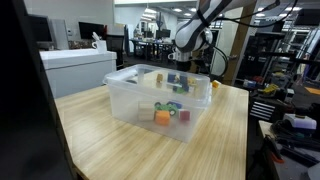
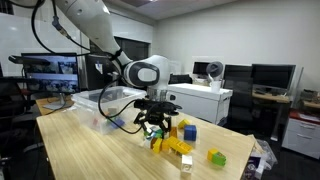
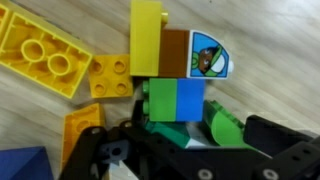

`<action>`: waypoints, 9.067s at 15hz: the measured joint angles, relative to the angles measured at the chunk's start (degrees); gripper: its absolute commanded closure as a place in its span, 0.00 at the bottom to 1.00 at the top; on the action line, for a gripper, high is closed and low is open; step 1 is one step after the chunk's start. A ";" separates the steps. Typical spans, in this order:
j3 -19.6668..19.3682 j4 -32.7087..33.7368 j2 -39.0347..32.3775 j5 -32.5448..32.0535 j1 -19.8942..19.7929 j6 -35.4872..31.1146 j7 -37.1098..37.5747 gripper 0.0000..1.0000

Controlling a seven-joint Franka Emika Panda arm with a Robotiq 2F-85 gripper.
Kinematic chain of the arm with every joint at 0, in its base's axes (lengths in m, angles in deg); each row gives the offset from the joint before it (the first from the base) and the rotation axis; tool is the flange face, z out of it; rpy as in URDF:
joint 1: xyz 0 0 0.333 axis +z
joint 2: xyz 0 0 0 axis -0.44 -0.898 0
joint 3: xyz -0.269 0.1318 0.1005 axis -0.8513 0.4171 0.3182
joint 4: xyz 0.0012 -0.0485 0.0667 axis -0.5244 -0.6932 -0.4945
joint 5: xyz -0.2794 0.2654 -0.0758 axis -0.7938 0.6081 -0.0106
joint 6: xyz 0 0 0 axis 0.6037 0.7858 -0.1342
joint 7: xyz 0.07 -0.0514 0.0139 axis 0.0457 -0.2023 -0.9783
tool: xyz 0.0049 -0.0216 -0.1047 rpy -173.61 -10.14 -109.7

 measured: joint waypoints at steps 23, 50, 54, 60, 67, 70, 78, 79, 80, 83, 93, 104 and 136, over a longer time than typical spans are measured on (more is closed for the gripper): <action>0.46 1.35 0.09 0.01 0.39 0.69 -0.06 0.99; 1.83 0.60 4.07 2.09 1.51 5.85 -1.01 0.00; 1.84 0.59 2.86 2.09 2.10 6.20 -1.01 0.00; 1.84 0.59 2.15 2.09 2.65 6.19 -1.01 0.49; 1.84 0.61 2.07 2.09 2.73 6.16 -1.00 0.96; 1.67 0.68 2.08 2.07 2.84 6.07 -0.57 0.93; 0.23 1.08 7.95 2.00 5.58 6.92 8.00 0.93; 0.22 1.09 10.00 2.00 6.24 7.24 9.32 0.93; 0.22 1.09 12.00 1.98 6.95 7.55 10.57 0.93; 0.51 0.85 19.78 1.95 10.19 9.89 14.40 0.93; 6.14 -9.50 36.52 1.92 23.24 18.78 27.67 0.21; -1.66 -13.91 35.31 1.81 16.36 15.16 53.23 0.00; -12.09 -10.30 11.17 1.63 7.27 0.07 54.46 0.00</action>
